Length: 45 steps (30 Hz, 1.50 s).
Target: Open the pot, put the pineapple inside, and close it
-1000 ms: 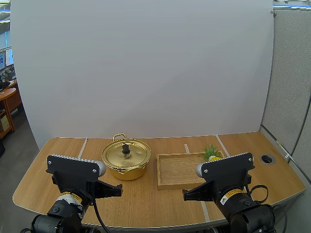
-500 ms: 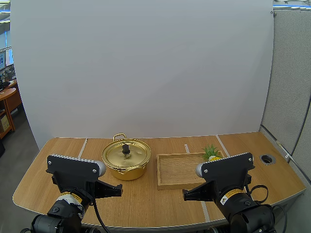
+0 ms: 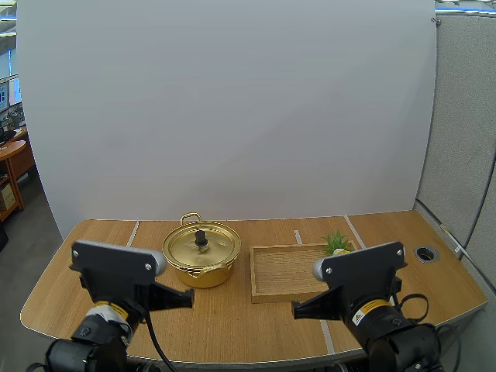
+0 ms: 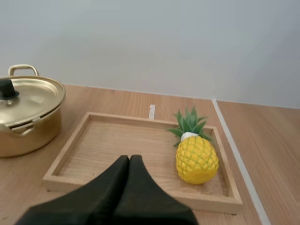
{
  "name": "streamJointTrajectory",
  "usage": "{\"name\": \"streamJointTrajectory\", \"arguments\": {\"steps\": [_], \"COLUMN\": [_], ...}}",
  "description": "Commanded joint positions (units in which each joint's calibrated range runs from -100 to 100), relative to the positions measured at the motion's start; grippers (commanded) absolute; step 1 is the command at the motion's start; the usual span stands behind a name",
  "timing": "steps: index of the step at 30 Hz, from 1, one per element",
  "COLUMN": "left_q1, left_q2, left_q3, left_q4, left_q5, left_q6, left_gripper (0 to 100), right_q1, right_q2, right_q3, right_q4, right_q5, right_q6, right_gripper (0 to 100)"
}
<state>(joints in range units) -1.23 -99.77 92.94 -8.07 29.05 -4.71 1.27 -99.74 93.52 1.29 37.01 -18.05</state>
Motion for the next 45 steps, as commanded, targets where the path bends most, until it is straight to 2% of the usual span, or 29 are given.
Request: {"name": "streamJointTrajectory", "arguments": {"steps": [1,8,14,20,24,28,34,45], "left_q1": [0.02,0.02,0.02,0.02,0.02,0.02,0.02,0.02], "left_q2": [-0.23,-0.23,-0.23,-0.23,-0.23,-0.23,0.81,22.62], "left_q3": [-6.19,-16.74,-27.23,-38.71,-44.69,-47.08,-47.08,-47.08], "left_q4": [-0.68,-0.68,-0.64,-0.55,-0.41,-0.18,-0.18,-0.39], "left_q5": [-1.02,1.64,20.64,41.22,53.08,59.02,59.52,58.44], "left_q6": [0.04,0.04,0.37,0.37,0.37,1.13,2.28,4.44], "left_gripper": [0,0,0,0,0,0,0,0], "right_q1": [-0.23,-0.23,-0.23,-0.23,-0.23,-0.23,-0.23,-0.23], "right_q2": [-0.26,-0.26,-0.26,-0.26,-0.26,-0.26,0.52,18.25], "right_q3": [-6.65,-22.10,-34.58,-43.94,-47.86,-50.42,-50.70,-50.70], "right_q4": [0.06,0.06,-0.07,-1.29,-1.29,-1.29,-1.29,-1.29], "right_q5": [3.36,15.30,33.12,45.89,54.48,62.86,62.99,62.99], "right_q6": [0.02,0.02,0.02,0.02,0.02,0.02,0.14,0.14], "right_gripper": [0,0,0,0,0,0,0,0]}}
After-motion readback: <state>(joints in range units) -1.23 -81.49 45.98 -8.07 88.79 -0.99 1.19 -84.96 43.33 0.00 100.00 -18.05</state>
